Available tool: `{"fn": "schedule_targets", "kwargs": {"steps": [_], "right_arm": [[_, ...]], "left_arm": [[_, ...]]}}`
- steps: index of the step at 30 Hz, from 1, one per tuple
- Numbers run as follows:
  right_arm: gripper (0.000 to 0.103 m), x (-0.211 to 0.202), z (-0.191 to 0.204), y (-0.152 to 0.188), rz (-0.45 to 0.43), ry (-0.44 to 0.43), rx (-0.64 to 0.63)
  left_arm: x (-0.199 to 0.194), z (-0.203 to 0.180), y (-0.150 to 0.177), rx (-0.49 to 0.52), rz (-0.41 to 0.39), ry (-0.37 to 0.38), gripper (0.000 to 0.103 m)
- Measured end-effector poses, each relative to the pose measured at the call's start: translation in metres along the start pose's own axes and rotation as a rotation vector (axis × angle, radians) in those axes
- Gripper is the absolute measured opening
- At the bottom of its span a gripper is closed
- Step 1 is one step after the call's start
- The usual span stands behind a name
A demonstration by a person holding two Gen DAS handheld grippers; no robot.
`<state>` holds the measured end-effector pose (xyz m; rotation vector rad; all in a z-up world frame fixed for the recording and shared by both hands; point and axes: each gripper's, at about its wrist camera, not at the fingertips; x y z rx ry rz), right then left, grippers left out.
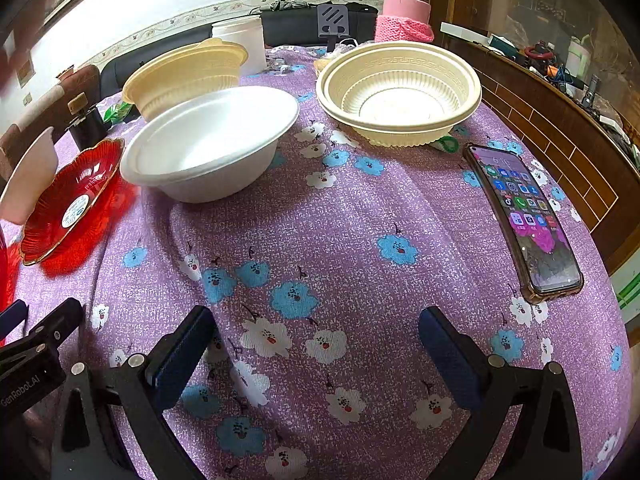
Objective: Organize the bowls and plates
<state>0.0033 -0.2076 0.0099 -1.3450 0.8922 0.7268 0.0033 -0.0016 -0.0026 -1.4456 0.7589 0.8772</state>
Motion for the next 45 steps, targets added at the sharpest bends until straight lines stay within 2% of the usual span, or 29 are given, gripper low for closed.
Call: {"fn": "schedule_targets", "kwargs": {"steps": [12, 19, 29, 33, 36, 38, 39, 42, 45], "right_arm": [[0.102, 0.000, 0.000, 0.000, 0.000, 0.000, 0.000], [0.102, 0.000, 0.001, 0.000, 0.000, 0.005, -0.003], [0.102, 0.001, 0.000, 0.000, -0.001, 0.001, -0.001], [0.102, 0.001, 0.001, 0.000, 0.001, 0.004, -0.001], [0.102, 0.000, 0.002, 0.000, 0.036, -0.009, -0.024], [0.102, -0.006, 0.001, 0.004, 0.073, -0.026, -0.054], [0.098, -0.011, 0.000, 0.007, 0.069, -0.027, -0.060], [0.098, -0.050, -0.007, 0.013, -0.067, -0.007, -0.053], [0.098, -0.090, -0.004, -0.010, -0.213, -0.028, -0.020]], "left_arm": [[-0.003, -0.003, 0.003, -0.017, 0.009, -0.011, 0.103], [-0.013, -0.004, 0.019, 0.039, 0.016, 0.021, 0.103], [-0.016, -0.005, 0.024, 0.041, 0.018, 0.017, 0.103], [-0.026, -0.002, 0.039, 0.052, 0.038, 0.025, 0.103], [-0.036, 0.001, 0.050, 0.074, 0.085, 0.044, 0.103], [-0.051, 0.006, 0.059, 0.064, 0.069, 0.085, 0.101], [-0.064, 0.011, 0.064, 0.059, 0.042, 0.100, 0.101], [-0.102, 0.025, 0.077, 0.041, -0.051, 0.136, 0.101], [-0.129, 0.047, 0.081, -0.008, -0.117, 0.199, 0.102]]}}
Point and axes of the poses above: each gripper's, at about its wrist camera, not at the fingertips, and x roughly the way its jaws point, z to its left, y to its underside, and after that the axes turned 6 degrees about z, right-handed
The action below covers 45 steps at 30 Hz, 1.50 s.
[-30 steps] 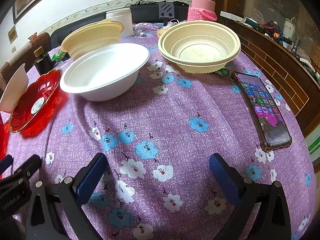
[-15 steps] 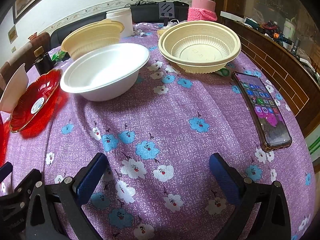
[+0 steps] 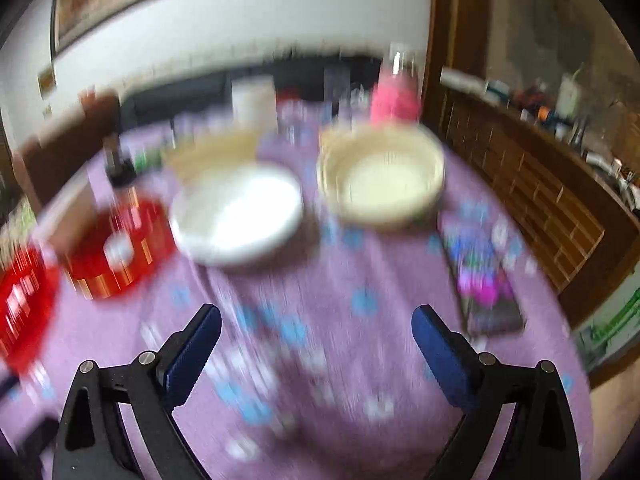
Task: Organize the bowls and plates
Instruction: 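Move both grippers toward the large red 'THE WEDDING' plate, then grasp the large red plate rim with both grippers and lift it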
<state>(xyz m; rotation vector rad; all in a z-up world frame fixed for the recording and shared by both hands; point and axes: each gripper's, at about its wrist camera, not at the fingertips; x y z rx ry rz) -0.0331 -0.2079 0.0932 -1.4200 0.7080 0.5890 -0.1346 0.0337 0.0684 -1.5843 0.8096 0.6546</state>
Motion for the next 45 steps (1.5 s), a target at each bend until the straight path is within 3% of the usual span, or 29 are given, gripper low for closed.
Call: {"fn": "schedule_targets", "kwargs": {"steps": [4, 7, 9, 13, 14, 18, 20, 22, 23, 24, 25, 26, 28, 29, 32, 37, 41, 45], "right_arm": [[0.096, 0.010, 0.029, -0.075, -0.075, -0.098, 0.029], [0.066, 0.048, 0.061, -0.122, -0.057, -0.082, -0.007], [0.036, 0.083, 0.078, -0.143, 0.002, -0.077, 0.008], [0.028, 0.163, 0.099, -0.152, 0.272, -0.114, 0.055], [0.026, 0.169, 0.098, -0.149, 0.285, -0.118, 0.061], [0.026, 0.133, 0.098, -0.145, 0.162, -0.057, 0.003], [0.030, 0.091, 0.093, -0.144, 0.103, -0.079, -0.018], [0.059, 0.050, 0.088, -0.142, 0.029, -0.154, -0.024], [0.093, 0.018, 0.086, -0.132, -0.066, -0.231, -0.035], [0.102, 0.003, 0.085, -0.124, -0.131, -0.297, -0.035], [0.103, -0.016, 0.081, -0.103, -0.207, -0.435, -0.015], [0.103, -0.017, 0.086, -0.089, -0.145, -0.483, -0.020], [0.101, 0.000, 0.107, -0.062, 0.100, -0.548, -0.090], [0.093, 0.006, 0.117, -0.043, 0.158, -0.551, -0.105], [0.090, -0.001, 0.137, -0.004, 0.093, -0.468, -0.161], [0.090, -0.006, 0.170, 0.029, 0.145, -0.493, -0.257], [0.091, -0.016, 0.183, 0.037, 0.152, -0.546, -0.296], [0.091, -0.010, 0.209, 0.032, 0.192, -0.533, -0.280]], "left_arm": [[-0.022, 0.027, -0.002, -0.055, 0.007, 0.047, 0.102], [-0.043, 0.051, -0.004, -0.078, -0.036, 0.020, 0.101], [-0.059, 0.071, -0.005, -0.105, -0.073, -0.010, 0.102], [-0.073, 0.107, -0.008, -0.156, -0.107, -0.056, 0.102], [-0.073, 0.112, -0.010, -0.162, -0.109, -0.066, 0.102], [-0.078, 0.135, -0.012, -0.205, -0.131, -0.094, 0.102], [-0.082, 0.144, -0.011, -0.228, -0.154, -0.114, 0.102], [-0.087, 0.151, -0.009, -0.256, -0.181, -0.134, 0.102], [-0.090, 0.156, -0.007, -0.274, -0.200, -0.152, 0.102], [-0.092, 0.159, -0.006, -0.286, -0.208, -0.165, 0.102], [-0.094, 0.161, -0.004, -0.297, -0.211, -0.181, 0.102], [-0.095, 0.165, -0.001, -0.310, -0.207, -0.214, 0.102], [-0.098, 0.168, 0.004, -0.317, -0.197, -0.264, 0.102], [-0.100, 0.169, 0.007, -0.317, -0.192, -0.293, 0.102], [-0.105, 0.174, 0.019, -0.325, -0.167, -0.351, 0.102], [-0.109, 0.187, 0.031, -0.356, -0.126, -0.359, 0.102], [-0.109, 0.203, 0.032, -0.395, -0.102, -0.250, 0.102], [-0.101, 0.219, 0.012, -0.416, -0.087, -0.208, 0.102]]}}
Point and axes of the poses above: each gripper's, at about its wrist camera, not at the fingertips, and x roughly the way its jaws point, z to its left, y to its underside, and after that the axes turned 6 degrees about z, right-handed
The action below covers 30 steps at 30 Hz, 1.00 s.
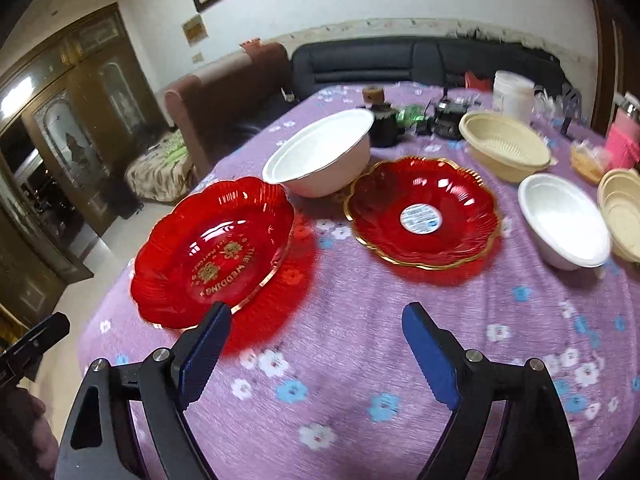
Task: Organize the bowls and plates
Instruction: 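Grasp the large red plate rim with both grippers and lift it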
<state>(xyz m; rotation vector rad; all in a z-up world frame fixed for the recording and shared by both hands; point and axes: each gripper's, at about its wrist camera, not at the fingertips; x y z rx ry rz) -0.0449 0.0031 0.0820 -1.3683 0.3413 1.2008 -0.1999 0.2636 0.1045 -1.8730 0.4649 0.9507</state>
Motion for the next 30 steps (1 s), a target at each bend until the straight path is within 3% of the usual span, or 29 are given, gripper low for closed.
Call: {"fn": "schedule_targets", "kwargs": {"steps": [2, 7, 14, 19, 23, 26, 30], "right_arm": [[0.090, 0.015, 0.002, -0.010, 0.033, -0.031, 0.042], [0.077, 0.048, 0.003, -0.027, 0.081, -0.038, 0.107], [0.074, 0.074, 0.015, -0.041, 0.099, -0.009, 0.089], [0.064, 0.095, 0.022, -0.046, 0.126, 0.009, 0.086], [0.033, 0.111, 0.022, -0.048, 0.168, -0.006, 0.102], [0.018, 0.116, 0.023, -0.047, 0.177, -0.028, 0.099], [0.014, 0.108, 0.027, -0.047, 0.154, -0.022, 0.068]], "left_arm": [[0.012, 0.002, -0.016, -0.010, 0.001, 0.000, 0.102], [0.055, 0.013, -0.051, -0.021, 0.077, -0.034, 0.101], [0.108, 0.020, -0.072, -0.017, 0.210, -0.007, 0.071], [0.133, 0.013, -0.078, -0.018, 0.251, 0.010, 0.066], [0.148, 0.001, -0.080, 0.021, 0.288, 0.047, 0.033], [0.152, -0.005, -0.077, 0.046, 0.291, 0.032, 0.028], [0.142, -0.003, -0.074, 0.040, 0.278, 0.032, 0.028]]}}
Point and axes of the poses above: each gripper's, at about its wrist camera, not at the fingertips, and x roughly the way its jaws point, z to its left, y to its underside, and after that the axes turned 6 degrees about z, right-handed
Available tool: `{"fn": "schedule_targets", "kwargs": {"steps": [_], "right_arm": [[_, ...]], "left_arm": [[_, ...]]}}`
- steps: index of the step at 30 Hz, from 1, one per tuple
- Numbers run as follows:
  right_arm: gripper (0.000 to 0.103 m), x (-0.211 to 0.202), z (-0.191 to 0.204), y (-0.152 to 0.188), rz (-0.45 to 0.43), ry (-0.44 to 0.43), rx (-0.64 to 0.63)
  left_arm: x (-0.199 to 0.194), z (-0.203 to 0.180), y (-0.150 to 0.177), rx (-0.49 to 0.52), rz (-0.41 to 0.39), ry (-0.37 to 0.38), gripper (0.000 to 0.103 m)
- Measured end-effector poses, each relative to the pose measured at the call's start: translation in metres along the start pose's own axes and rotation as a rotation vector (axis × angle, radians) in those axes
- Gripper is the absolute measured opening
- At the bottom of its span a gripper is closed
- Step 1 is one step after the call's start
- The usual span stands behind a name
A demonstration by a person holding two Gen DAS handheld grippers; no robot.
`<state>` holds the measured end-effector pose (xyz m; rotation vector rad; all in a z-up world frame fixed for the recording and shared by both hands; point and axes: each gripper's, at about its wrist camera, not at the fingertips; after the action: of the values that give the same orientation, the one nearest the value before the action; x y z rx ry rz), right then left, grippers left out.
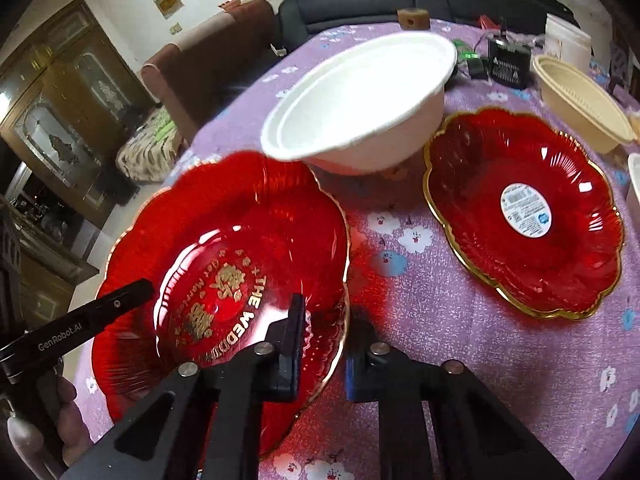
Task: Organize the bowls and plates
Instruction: 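Grasp the large red plate rim with both grippers and lift it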
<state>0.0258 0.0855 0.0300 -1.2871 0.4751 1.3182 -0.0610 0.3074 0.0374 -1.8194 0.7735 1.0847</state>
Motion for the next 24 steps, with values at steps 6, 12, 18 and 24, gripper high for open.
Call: {"fn": "schedule_targets", "kwargs": {"steps": [6, 12, 18, 24], "right_arm": [[0.014, -0.021, 0.007, 0.016, -0.026, -0.005, -0.031], [0.014, -0.036, 0.008, 0.045, -0.029, -0.020, -0.046], [0.014, -0.036, -0.001, 0.067, -0.015, -0.029, -0.035], [0.015, -0.034, -0.010, 0.078, -0.014, -0.032, -0.003]], "left_arm": [[-0.024, -0.004, 0.020, 0.018, -0.044, -0.012, 0.028], [-0.038, -0.004, 0.047, 0.014, -0.053, -0.005, 0.028], [-0.033, -0.007, 0.069, 0.016, -0.030, -0.013, 0.028], [-0.031, -0.016, 0.076, 0.039, -0.040, -0.080, 0.038]]}}
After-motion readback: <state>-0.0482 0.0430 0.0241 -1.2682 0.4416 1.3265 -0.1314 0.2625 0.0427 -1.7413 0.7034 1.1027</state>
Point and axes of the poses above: each gripper's, at about its wrist camera, not at the fingertips, and x roughly the way its jaws point, z to its left, y to its underside, and after that the axes turned 6 degrees about z, right-handed
